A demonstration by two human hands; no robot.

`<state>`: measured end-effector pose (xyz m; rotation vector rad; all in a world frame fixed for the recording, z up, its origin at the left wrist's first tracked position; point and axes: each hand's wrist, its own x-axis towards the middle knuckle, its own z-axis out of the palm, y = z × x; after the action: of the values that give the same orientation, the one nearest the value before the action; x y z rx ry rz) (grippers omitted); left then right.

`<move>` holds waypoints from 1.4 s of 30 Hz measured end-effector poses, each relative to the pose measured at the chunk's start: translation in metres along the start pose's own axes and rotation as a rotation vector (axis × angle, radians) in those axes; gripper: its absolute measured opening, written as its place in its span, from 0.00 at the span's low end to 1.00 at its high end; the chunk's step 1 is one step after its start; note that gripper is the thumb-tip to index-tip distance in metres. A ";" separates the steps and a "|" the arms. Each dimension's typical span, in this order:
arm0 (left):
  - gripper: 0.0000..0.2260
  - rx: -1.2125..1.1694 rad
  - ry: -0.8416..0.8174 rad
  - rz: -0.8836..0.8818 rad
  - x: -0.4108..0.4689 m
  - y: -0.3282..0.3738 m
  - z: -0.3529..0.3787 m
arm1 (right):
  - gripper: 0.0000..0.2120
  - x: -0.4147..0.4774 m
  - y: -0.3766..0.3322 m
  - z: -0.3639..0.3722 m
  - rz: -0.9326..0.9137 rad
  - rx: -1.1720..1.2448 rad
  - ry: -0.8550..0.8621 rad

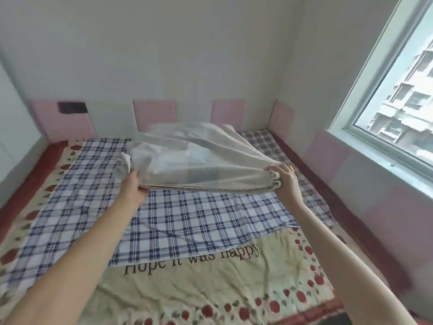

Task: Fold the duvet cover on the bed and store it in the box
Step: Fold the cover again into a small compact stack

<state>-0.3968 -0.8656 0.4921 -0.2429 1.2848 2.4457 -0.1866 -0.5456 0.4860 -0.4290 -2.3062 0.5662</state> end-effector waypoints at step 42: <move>0.13 0.155 1.127 -0.231 -0.046 -0.358 -0.548 | 0.28 -0.313 0.001 0.557 0.021 -0.104 -1.359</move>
<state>-0.2223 -1.1414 -0.0775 -1.7779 1.6603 1.9513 -0.3648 -0.8384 -0.0533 -0.0672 -3.6238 0.9198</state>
